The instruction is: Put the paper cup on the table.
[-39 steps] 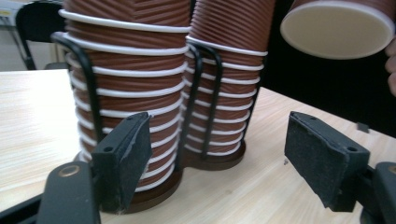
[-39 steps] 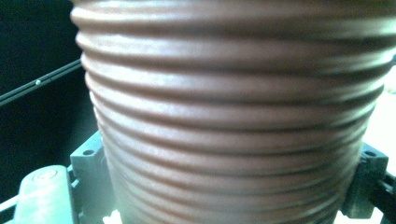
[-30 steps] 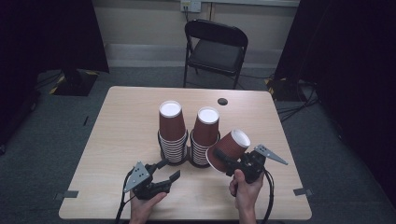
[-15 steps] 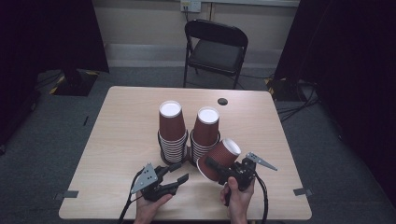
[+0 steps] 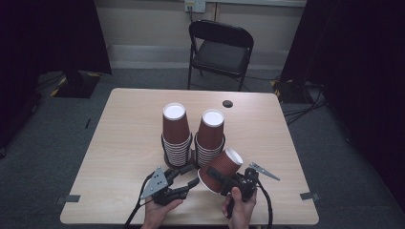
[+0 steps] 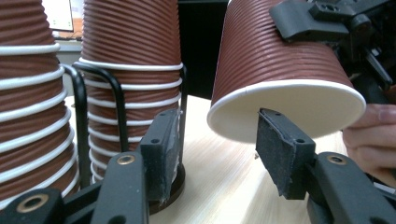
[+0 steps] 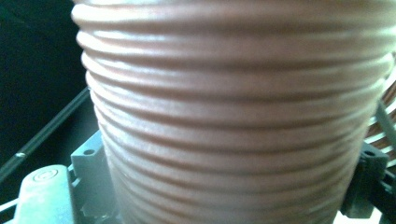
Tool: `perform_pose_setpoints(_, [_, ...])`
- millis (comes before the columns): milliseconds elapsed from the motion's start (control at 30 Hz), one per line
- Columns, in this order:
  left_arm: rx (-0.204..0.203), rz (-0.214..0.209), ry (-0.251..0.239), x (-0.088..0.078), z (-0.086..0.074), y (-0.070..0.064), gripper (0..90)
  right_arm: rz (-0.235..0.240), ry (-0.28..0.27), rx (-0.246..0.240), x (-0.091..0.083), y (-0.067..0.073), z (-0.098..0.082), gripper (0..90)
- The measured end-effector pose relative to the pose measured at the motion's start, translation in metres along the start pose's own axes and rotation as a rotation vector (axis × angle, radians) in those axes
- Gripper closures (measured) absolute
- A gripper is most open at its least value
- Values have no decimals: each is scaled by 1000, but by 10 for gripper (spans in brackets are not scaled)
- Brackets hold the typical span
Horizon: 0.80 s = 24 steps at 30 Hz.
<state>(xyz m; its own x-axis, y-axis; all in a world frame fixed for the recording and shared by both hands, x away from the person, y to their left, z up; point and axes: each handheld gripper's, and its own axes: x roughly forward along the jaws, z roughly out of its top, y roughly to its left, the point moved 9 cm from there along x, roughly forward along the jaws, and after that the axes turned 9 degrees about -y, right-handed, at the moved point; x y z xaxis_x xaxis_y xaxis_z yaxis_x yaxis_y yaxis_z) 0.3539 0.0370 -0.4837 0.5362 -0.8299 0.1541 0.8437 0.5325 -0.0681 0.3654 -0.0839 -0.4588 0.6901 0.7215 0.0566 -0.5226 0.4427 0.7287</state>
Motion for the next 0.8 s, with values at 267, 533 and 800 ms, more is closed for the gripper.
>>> perform_pose_setpoints(267, [31,1,-23,10,0,-4,535,-28,34,42,3,-1,-9,144])
perform_pose_setpoints(533, [91,28,-50,19,1,-8,606,-27,69,57,9,5,-21,145])
perform_pose_setpoints(800, [122,73,-77,23,1,-5,730,-2,102,62,14,9,-26,137])
